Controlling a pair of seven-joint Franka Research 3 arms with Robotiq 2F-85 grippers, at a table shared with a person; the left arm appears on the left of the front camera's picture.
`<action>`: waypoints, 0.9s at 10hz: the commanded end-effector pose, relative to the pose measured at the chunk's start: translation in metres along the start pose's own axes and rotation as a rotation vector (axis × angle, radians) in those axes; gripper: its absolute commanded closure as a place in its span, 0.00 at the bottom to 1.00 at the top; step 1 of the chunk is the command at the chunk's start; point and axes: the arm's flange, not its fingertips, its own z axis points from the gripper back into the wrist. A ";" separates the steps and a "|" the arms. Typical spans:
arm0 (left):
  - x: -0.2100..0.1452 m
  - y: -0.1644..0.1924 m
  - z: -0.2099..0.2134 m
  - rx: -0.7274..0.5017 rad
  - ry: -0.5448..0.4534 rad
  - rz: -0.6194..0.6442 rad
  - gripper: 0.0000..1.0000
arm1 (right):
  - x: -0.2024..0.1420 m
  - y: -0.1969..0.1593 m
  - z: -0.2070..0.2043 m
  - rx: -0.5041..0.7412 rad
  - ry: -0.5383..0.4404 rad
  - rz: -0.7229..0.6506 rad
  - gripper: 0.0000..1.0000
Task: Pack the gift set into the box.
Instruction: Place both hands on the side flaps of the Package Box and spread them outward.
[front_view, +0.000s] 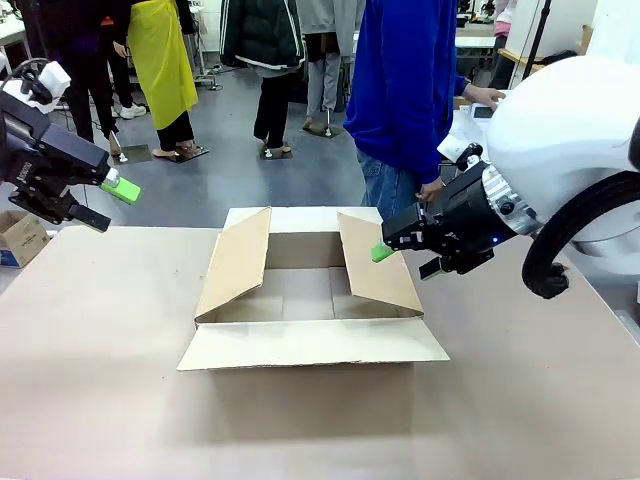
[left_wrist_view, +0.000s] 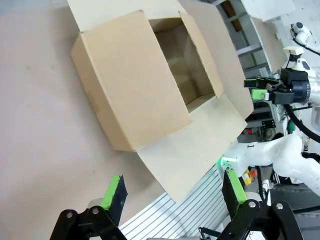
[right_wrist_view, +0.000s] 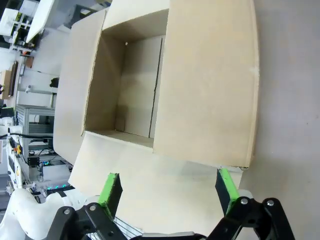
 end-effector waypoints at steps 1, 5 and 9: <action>-0.003 -0.002 -0.003 0.007 0.003 0.014 0.00 | 0.000 0.001 0.001 -0.001 -0.004 0.003 0.00; 0.064 -0.071 -0.059 0.240 0.194 -0.048 0.00 | 0.001 0.010 0.003 0.045 -0.078 0.023 0.00; 0.098 -0.150 -0.191 0.829 0.194 0.046 0.00 | 0.001 0.010 0.003 0.045 -0.078 0.023 0.00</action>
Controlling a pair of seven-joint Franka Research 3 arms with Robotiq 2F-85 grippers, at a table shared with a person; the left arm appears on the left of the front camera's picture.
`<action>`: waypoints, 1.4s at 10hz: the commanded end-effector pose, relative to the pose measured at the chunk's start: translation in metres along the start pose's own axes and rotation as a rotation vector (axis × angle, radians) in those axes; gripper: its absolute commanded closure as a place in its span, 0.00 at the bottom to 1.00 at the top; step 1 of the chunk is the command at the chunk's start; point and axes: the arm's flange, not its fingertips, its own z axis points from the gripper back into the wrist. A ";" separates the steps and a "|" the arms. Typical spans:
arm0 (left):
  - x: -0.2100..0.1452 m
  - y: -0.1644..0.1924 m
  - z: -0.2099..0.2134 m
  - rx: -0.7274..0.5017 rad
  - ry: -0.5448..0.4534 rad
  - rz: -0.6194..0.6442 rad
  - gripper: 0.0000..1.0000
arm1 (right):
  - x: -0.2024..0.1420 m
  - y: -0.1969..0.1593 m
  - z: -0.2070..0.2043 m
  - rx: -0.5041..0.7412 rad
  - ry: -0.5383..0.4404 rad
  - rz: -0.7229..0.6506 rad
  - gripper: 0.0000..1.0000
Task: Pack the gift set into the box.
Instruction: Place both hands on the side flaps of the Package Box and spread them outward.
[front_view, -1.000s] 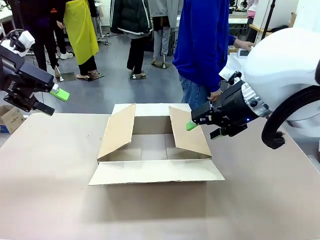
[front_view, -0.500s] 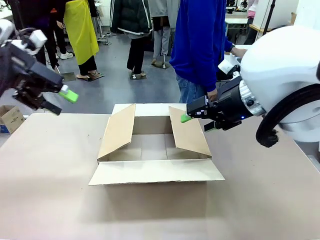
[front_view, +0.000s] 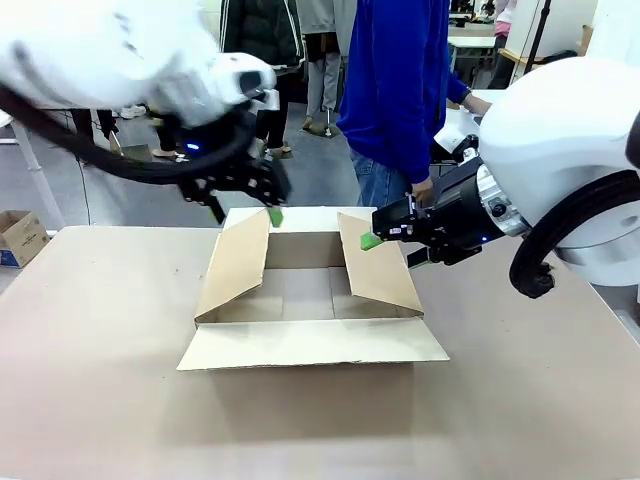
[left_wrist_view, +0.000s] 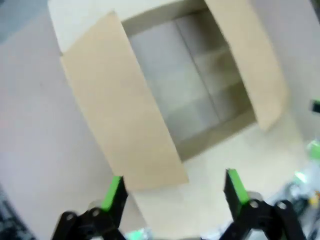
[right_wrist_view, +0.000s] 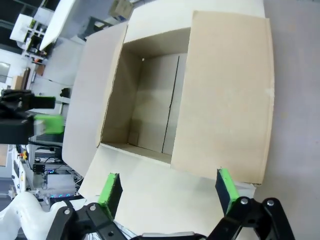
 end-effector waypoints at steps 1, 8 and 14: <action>0.030 -0.017 -0.022 0.320 0.051 0.189 0.00 | 0.003 -0.001 0.005 -0.009 0.014 -0.008 0.00; 0.040 -0.005 -0.073 0.246 0.064 0.455 0.00 | 0.003 -0.001 0.005 -0.009 0.014 -0.008 0.00; 0.081 -0.031 -0.123 0.527 0.043 0.413 0.00 | 0.003 -0.001 0.005 -0.009 0.014 -0.008 0.00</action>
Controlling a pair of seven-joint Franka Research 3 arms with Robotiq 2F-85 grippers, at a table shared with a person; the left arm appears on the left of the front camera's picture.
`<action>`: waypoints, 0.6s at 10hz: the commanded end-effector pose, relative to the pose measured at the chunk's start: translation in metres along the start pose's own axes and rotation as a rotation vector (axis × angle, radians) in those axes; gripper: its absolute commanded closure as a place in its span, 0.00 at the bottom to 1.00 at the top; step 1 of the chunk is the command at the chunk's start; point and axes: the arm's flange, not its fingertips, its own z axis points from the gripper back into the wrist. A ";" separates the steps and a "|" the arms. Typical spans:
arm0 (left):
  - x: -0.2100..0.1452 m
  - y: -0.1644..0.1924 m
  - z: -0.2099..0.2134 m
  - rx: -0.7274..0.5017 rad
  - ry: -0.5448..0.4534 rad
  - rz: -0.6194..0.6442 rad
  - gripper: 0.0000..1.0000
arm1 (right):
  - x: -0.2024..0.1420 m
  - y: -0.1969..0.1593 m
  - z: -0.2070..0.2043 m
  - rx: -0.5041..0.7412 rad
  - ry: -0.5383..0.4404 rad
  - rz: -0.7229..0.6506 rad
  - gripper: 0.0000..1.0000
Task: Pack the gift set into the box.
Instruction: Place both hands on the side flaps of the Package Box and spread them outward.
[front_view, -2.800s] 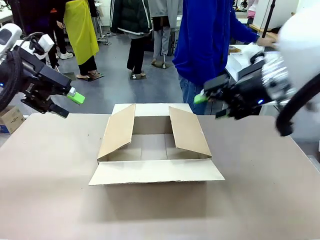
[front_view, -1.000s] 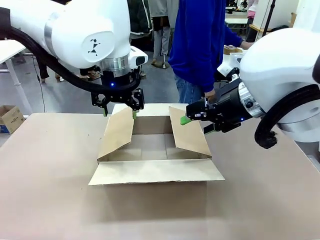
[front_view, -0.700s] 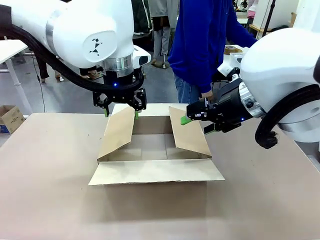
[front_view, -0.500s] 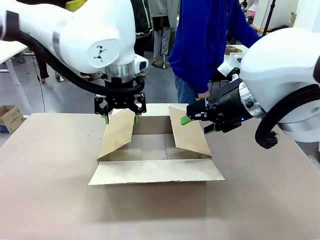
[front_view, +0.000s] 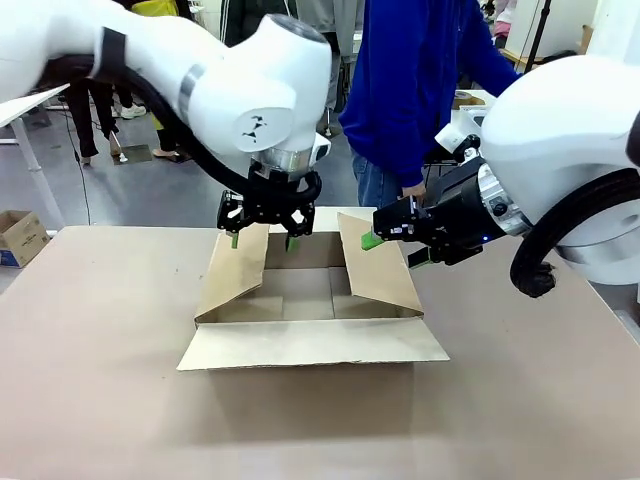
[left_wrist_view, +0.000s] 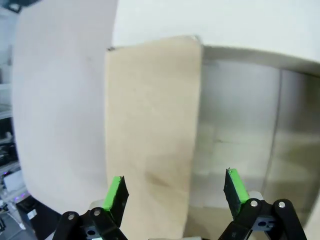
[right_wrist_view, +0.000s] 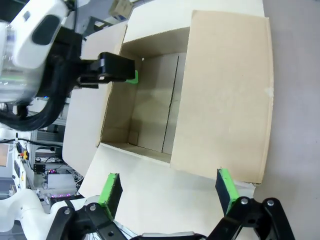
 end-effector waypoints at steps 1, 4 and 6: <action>0.010 -0.015 -0.002 0.170 -0.043 0.045 0.00 | 0.003 0.000 0.005 -0.009 0.012 -0.005 0.00; 0.009 -0.014 -0.006 0.280 -0.047 0.020 0.00 | 0.003 0.000 0.005 -0.009 0.012 -0.005 0.00; 0.008 0.006 0.000 0.323 -0.035 0.040 0.00 | 0.003 0.000 0.005 -0.009 0.012 -0.005 0.00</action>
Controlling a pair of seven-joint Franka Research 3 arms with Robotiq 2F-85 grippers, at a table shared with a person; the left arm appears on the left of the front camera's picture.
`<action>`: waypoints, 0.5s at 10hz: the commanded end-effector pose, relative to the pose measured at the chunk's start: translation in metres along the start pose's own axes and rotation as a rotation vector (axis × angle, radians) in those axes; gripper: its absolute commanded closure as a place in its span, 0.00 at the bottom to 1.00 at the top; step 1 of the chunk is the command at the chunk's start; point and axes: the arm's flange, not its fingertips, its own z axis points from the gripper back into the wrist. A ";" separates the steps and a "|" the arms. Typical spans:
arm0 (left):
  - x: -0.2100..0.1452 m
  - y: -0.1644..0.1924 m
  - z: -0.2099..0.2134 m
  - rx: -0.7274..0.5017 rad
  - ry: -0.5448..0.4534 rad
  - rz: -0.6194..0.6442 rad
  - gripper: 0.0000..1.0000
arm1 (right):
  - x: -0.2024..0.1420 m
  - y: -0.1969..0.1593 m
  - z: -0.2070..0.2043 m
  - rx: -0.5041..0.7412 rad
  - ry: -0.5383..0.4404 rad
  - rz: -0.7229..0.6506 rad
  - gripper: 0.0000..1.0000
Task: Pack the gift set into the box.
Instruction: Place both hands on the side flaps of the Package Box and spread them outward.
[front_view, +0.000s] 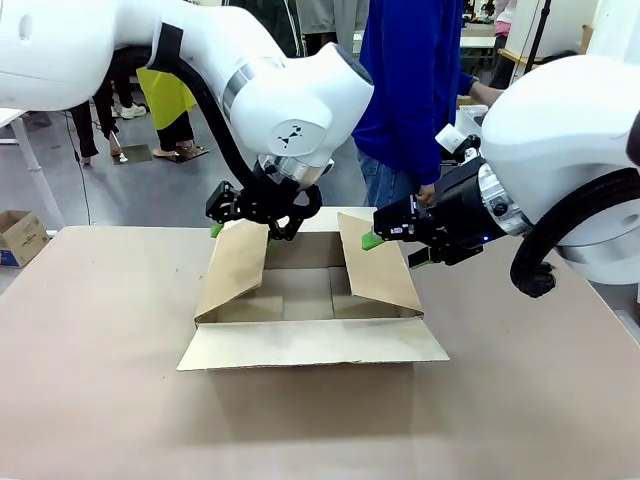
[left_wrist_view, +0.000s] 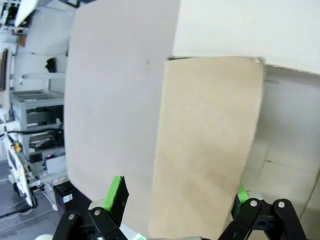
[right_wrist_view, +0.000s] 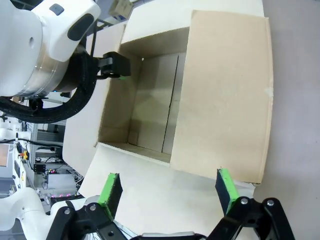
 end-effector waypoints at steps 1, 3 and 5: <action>0.001 0.029 0.005 0.038 -0.022 0.049 0.00 | 0.003 0.000 0.004 -0.009 0.011 -0.004 0.00; 0.001 0.058 0.006 0.033 -0.044 0.080 0.00 | 0.003 0.000 0.004 -0.009 0.011 -0.004 0.00; 0.004 0.089 -0.006 0.008 -0.031 0.116 0.00 | 0.003 0.000 0.004 -0.009 0.011 -0.004 0.00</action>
